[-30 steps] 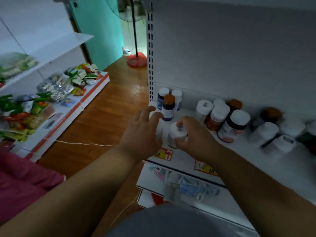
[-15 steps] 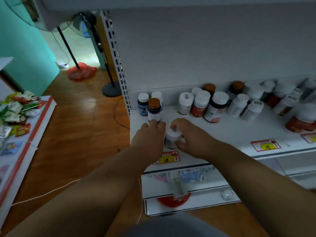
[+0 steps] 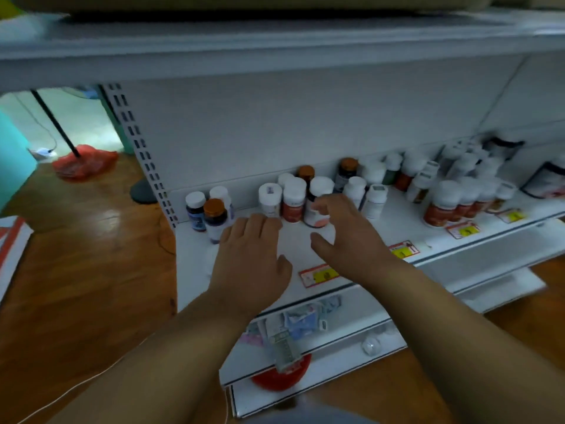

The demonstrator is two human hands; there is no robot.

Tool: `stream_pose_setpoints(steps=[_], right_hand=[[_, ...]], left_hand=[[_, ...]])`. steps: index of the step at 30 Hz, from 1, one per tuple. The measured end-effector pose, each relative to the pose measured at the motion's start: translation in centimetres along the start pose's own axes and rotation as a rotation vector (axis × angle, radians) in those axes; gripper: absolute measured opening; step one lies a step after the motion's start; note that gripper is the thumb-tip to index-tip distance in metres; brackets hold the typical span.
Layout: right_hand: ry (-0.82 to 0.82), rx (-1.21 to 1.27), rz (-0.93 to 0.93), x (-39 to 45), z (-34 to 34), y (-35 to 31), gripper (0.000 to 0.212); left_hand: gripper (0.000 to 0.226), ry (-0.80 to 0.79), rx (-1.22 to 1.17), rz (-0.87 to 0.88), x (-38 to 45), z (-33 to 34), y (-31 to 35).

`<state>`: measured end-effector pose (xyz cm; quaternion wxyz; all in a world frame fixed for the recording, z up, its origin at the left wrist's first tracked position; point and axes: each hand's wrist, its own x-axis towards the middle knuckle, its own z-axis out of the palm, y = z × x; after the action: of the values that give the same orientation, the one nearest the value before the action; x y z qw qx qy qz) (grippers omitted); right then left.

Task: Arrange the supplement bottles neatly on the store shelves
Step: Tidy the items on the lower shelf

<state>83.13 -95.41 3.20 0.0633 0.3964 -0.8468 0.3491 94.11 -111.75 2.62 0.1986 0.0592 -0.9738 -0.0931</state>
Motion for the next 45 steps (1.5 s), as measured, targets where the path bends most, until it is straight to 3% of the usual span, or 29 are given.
stream_pose_setpoints(steps=[6, 14, 19, 29, 38, 42, 45], right_hand=[[0.166, -0.093, 0.144, -6.7, -11.5, 5.9, 0.038], [0.244, -0.194, 0.32, -17.2, -27.5, 17.9, 0.032], [0.242, -0.206, 0.394, -19.4, -34.1, 24.3, 0.031], [0.274, -0.162, 0.39, -13.5, -39.9, 38.2, 0.023], [0.266, -0.12, 0.337, -5.8, -46.1, 49.4, 0.022], [0.209, -0.126, 0.193, -0.2, -47.1, 55.8, 0.029], [0.063, -0.133, 0.16, 4.6, -47.7, 61.7, 0.036]], left_hand=[[0.045, -0.036, -0.191, 0.16, 4.0, 4.0, 12.8], [0.041, -0.07, -0.283, 0.329, 9.0, 10.5, 35.4], [0.04, -0.066, -0.357, 0.362, 13.2, 13.4, 44.8], [0.039, -0.095, -0.4, 0.365, 26.4, 22.1, 52.7], [0.037, -0.038, -0.369, 0.309, 37.9, 25.9, 57.7], [0.044, -0.04, -0.379, 0.18, 41.0, 28.4, 58.1], [0.042, 0.036, -0.388, 0.096, 43.2, 29.8, 59.0]])
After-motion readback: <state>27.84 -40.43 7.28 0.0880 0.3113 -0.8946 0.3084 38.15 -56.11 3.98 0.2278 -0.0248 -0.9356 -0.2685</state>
